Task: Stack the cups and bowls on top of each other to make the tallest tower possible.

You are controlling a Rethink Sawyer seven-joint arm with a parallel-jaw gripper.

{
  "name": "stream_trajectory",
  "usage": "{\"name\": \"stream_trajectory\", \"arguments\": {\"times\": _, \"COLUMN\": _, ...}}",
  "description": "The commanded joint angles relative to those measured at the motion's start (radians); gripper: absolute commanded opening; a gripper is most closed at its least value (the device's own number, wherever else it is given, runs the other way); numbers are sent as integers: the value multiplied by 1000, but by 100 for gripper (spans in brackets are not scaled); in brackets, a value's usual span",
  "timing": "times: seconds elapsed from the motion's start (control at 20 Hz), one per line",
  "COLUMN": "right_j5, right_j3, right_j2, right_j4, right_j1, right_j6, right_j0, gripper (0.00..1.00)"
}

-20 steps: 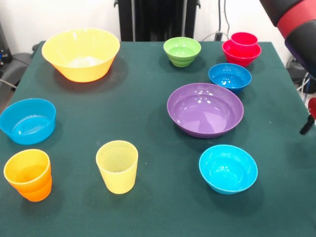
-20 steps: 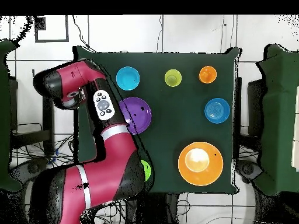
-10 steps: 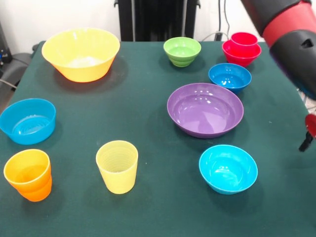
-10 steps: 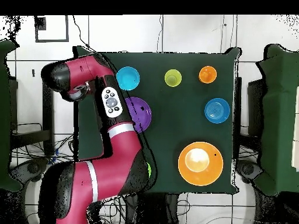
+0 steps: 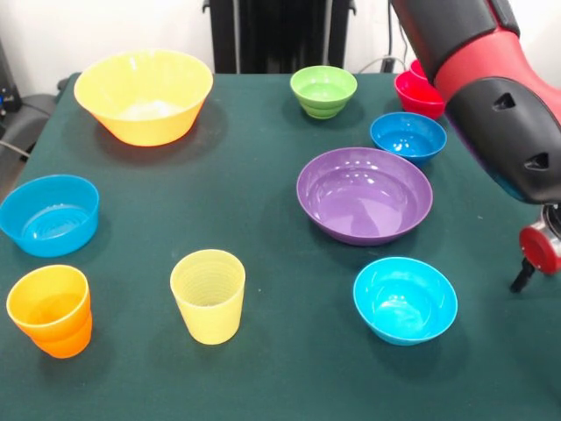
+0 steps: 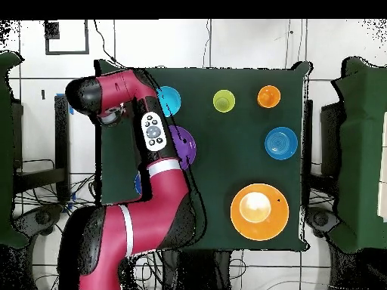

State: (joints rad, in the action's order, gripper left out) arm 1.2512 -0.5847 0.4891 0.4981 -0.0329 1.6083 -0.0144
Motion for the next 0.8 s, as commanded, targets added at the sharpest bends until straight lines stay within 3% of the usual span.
{"name": "stream_trajectory", "arguments": {"times": 0.05, "right_j5": -65, "right_j3": -270, "right_j2": -74, "right_j4": 38, "right_j1": -75, "right_j6": -136, "right_j0": 27, "gripper": 100}}
{"name": "stream_trajectory", "arguments": {"times": 0.2, "right_j5": -144, "right_j3": -348, "right_j2": -68, "right_j4": 29, "right_j1": -90, "right_j6": -96, "right_j0": 31, "gripper": 100}}
{"name": "stream_trajectory", "arguments": {"times": 0.55, "right_j5": -150, "right_j3": -419, "right_j2": -86, "right_j4": 15, "right_j1": -118, "right_j6": -32, "right_j0": 29, "gripper": 100}}
{"name": "stream_trajectory", "arguments": {"times": 0.8, "right_j5": -151, "right_j3": -378, "right_j2": -78, "right_j4": 23, "right_j1": -93, "right_j6": -57, "right_j0": 25, "gripper": 100}}
